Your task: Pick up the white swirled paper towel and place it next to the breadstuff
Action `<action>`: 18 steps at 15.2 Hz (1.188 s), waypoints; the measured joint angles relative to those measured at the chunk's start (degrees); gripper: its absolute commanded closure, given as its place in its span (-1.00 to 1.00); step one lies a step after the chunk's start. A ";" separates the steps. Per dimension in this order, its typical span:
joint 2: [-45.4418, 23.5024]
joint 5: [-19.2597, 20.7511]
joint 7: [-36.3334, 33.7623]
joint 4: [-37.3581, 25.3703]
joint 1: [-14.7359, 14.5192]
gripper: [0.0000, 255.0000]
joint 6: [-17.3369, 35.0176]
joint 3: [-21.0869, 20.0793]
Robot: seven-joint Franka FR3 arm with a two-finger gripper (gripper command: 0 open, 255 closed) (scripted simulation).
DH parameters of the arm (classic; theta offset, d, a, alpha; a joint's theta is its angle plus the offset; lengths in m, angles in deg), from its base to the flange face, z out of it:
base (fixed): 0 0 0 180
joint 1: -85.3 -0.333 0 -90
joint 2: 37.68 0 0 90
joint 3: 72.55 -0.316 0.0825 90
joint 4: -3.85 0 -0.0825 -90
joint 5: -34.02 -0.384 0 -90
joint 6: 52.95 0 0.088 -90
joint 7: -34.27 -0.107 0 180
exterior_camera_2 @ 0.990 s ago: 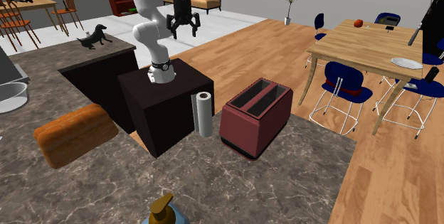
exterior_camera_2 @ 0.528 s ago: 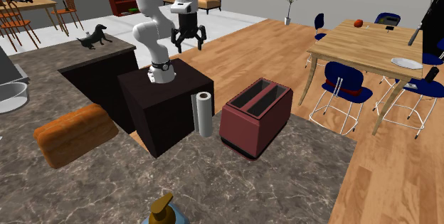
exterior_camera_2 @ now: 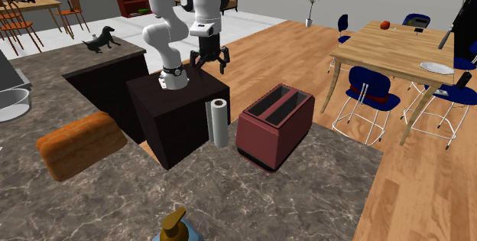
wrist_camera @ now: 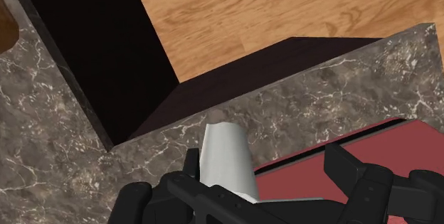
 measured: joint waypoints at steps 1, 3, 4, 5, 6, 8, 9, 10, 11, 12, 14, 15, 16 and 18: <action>-2.54 0.00 -0.13 -2.39 0.02 -1.00 0.22 0.01; -6.16 -0.01 0.14 -5.51 0.31 -1.00 0.79 0.31; -8.75 -0.07 0.29 -7.86 0.46 -1.00 1.12 0.43; -11.18 -0.12 0.47 -9.98 0.64 -1.00 1.43 0.56; -13.22 -0.15 0.54 -12.05 0.75 -1.00 1.40 0.66; -17.87 -0.34 0.91 -17.06 1.12 -1.00 1.17 0.87; -20.03 -0.45 1.27 -19.40 1.42 -1.00 1.00 1.03; -21.20 -0.46 1.18 -20.22 1.43 -1.00 1.34 1.05; -21.89 -0.48 1.20 -20.56 1.47 -1.00 1.70 1.06; -22.34 -0.48 1.13 -20.45 1.46 -1.00 2.28 1.05; -22.98 -0.47 1.11 -19.95 1.50 -1.00 3.41 1.07; -23.41 -0.49 1.19 -19.95 1.57 -1.00 3.87 1.09; -23.88 -0.50 1.29 -19.67 1.67 -1.00 4.63 1.13; -24.23 -0.47 1.15 -19.29 1.61 -1.00 5.34 1.11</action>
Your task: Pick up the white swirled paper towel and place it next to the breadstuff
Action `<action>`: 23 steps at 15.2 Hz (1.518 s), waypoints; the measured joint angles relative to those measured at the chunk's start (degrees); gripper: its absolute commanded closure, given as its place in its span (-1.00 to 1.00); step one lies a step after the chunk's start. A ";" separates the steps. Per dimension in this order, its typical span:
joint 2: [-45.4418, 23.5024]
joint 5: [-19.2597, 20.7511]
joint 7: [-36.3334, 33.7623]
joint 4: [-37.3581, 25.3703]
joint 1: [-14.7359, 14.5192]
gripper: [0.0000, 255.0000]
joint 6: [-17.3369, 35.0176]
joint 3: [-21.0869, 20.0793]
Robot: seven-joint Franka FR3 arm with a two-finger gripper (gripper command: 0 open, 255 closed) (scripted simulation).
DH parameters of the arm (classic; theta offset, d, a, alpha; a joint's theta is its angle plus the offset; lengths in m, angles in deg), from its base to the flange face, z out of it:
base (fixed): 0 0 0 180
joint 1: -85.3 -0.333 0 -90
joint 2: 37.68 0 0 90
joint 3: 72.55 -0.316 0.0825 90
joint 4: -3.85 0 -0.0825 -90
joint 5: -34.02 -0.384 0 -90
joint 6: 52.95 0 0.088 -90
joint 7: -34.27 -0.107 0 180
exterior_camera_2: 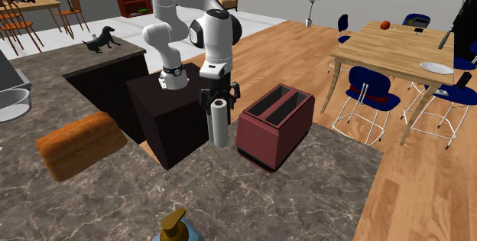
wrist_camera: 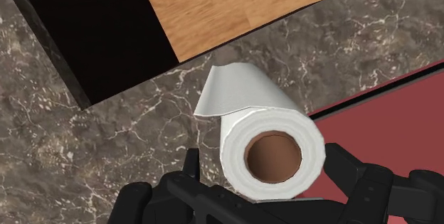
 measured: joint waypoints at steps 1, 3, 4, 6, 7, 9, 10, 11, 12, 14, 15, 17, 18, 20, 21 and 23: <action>-0.09 0.00 -0.02 0.02 -0.01 -1.00 0.12 0.00; -0.11 0.01 -0.04 0.09 -0.02 -1.00 0.23 -0.01; -0.12 0.01 -0.04 0.10 -0.02 -1.00 0.25 -0.01; -0.12 0.01 -0.04 0.11 -0.02 1.00 0.26 -0.01; -0.10 -0.01 -0.04 0.09 -0.02 1.00 0.27 -0.02; -0.09 -0.03 -0.05 0.06 -0.05 1.00 0.27 -0.05; -0.10 -0.03 -0.03 0.04 -0.04 1.00 0.26 -0.05; -0.10 -0.04 -0.02 0.04 -0.03 1.00 0.27 -0.05; -0.08 -0.05 -0.01 0.07 -0.03 1.00 0.30 -0.05; -0.08 -0.05 0.00 0.07 -0.02 1.00 0.31 -0.05; -0.10 -0.06 0.02 0.03 -0.02 1.00 0.31 -0.06; 0.04 -0.03 0.00 -0.11 -0.02 1.00 -0.06 -0.04; 0.25 -0.02 0.03 -0.31 -0.02 1.00 -0.50 -0.02; 0.70 -0.05 0.19 -1.10 0.05 1.00 -1.73 0.01; 0.94 -0.05 0.14 -1.48 0.01 1.00 -2.37 0.00; 1.39 -0.06 0.17 -2.30 -0.03 1.00 -3.63 -0.02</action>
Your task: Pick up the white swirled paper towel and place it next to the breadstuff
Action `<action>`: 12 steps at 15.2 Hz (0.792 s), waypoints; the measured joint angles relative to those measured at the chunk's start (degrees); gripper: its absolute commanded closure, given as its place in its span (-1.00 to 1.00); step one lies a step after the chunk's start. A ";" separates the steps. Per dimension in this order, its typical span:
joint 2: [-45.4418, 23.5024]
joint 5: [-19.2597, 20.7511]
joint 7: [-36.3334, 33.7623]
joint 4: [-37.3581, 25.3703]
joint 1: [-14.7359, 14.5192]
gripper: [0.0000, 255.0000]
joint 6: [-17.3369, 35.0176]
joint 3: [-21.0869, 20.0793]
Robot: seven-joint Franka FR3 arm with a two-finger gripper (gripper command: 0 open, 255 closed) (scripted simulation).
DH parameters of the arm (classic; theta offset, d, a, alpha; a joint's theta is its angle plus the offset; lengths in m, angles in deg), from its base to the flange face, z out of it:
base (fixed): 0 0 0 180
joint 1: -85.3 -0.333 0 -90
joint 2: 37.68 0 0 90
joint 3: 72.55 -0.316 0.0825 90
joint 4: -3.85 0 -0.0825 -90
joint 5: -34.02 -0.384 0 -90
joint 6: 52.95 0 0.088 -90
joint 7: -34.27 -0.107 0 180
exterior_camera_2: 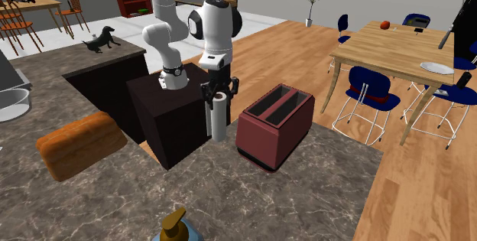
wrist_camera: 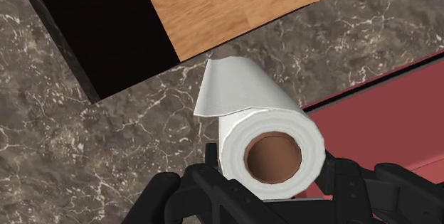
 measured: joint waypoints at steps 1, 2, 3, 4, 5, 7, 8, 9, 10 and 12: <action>0.26 -0.02 0.09 -0.36 0.03 1.00 -0.62 0.01; 0.21 -0.02 0.05 -1.19 -0.02 1.00 -1.39 -0.01; 0.48 -0.05 0.17 -1.55 0.03 1.00 -2.03 0.00; 0.80 -0.05 0.16 -2.01 0.00 1.00 -2.80 -0.01; 1.18 -0.06 0.19 -2.21 -0.01 1.00 -3.39 -0.01; 1.44 -0.09 0.29 -3.43 0.00 1.00 -4.86 -0.01; 1.50 -0.12 0.40 -4.07 0.04 1.00 -5.55 0.00; 1.58 -0.13 0.41 -4.71 0.03 1.00 -6.28 0.00; 1.77 -0.12 0.39 -5.16 -0.01 1.00 -6.94 -0.01; 1.94 -0.16 0.58 -6.54 0.06 1.00 -8.46 0.02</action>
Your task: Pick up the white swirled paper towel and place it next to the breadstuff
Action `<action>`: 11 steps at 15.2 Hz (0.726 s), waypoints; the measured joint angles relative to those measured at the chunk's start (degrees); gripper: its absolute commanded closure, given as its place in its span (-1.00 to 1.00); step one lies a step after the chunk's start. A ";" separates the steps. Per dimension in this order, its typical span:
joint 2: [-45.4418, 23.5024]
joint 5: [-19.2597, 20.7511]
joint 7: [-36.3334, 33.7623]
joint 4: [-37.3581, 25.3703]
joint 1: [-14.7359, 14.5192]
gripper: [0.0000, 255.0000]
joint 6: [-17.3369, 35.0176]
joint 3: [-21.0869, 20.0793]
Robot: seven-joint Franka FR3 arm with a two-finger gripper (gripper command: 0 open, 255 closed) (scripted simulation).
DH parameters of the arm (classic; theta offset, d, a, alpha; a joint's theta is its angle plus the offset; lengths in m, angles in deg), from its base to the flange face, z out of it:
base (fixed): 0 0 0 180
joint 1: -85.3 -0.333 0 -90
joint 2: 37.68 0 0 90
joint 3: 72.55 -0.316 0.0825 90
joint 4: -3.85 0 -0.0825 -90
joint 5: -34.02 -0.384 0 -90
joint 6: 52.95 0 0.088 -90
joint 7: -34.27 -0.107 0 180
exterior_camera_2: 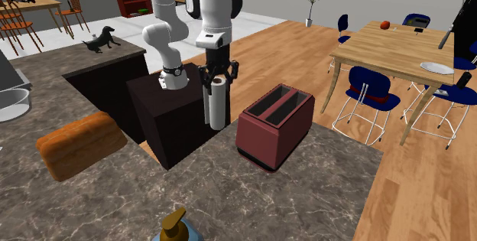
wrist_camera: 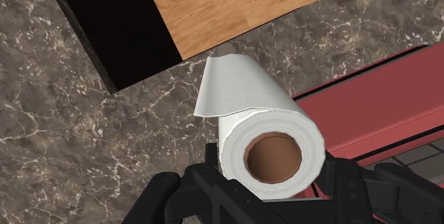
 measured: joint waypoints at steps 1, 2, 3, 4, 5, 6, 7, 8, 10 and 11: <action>-0.06 -0.01 0.01 -0.77 -0.02 1.00 -0.71 -0.01; 0.09 0.00 -0.03 -1.34 -0.07 1.00 -1.44 -0.03; 0.33 -0.01 0.01 -1.63 -0.07 1.00 -1.96 -0.03; 0.43 -0.01 0.03 -2.28 -0.08 1.00 -2.71 -0.03; 0.17 -0.02 -0.03 -3.52 -0.16 1.00 -3.69 -0.07; 0.21 -0.04 0.06 -4.27 -0.13 1.00 -4.48 -0.06; 0.27 -0.05 0.15 -4.91 -0.09 1.00 -5.18 -0.04; 0.35 -0.05 0.10 -5.49 -0.15 1.00 -5.84 -0.06; 0.11 -0.08 0.25 -7.63 -0.12 1.00 -7.74 -0.05; 0.24 -0.09 0.25 -8.14 -0.14 1.00 -8.38 -0.06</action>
